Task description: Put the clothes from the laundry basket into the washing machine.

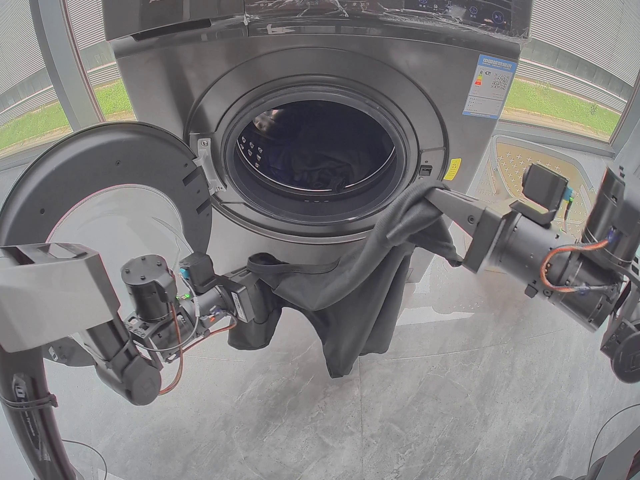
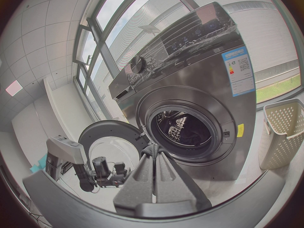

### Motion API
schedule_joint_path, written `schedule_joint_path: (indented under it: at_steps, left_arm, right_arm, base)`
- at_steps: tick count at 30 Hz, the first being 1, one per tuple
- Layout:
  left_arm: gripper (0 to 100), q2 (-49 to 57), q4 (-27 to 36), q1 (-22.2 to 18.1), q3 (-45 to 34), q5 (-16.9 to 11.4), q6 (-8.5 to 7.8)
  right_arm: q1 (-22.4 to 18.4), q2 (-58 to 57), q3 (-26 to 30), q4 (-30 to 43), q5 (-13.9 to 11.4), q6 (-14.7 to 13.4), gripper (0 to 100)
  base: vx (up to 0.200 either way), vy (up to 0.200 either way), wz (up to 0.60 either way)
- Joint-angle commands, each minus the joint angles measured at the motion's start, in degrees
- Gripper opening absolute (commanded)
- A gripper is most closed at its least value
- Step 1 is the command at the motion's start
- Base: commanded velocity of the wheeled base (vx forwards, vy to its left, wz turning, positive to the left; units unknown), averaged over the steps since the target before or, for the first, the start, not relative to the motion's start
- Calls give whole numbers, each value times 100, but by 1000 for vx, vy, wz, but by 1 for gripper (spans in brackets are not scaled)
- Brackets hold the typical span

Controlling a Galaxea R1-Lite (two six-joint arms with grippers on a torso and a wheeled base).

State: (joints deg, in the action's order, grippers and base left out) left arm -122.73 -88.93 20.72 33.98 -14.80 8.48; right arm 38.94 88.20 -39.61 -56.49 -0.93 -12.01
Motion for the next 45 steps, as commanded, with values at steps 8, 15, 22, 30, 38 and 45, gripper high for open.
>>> schedule_joint_path:
  at_steps: [8,15,22,30,38,45]
  left_arm:
    - [0,2017,16,-288,-418,12,30]
    - [0,2491,16,-719,-84,-14,162]
    - [0,3063,78,-640,-31,-14,364]
    - [0,3186,104,-640,65,-14,364]
    - [0,3177,113,-640,57,-14,364]
    - [0,3168,113,-666,30,-41,364]
  right_arm:
    - [-237,-716,832,-73,-356,-38,0]
    - [-607,-426,867,-213,-364,-65,0]
    - [-633,-92,823,-723,-276,-56,0]
    - [-826,75,762,-1031,49,-12,0]
    - [-1090,13,577,-1048,66,23,0]
    - [-1125,-22,515,-1057,66,23,0]
  base:
    - [0,0,0]
    - [0,0,0]
    - [0,0,0]
    - [0,0,0]
    - [0,0,0]
    - [0,0,0]
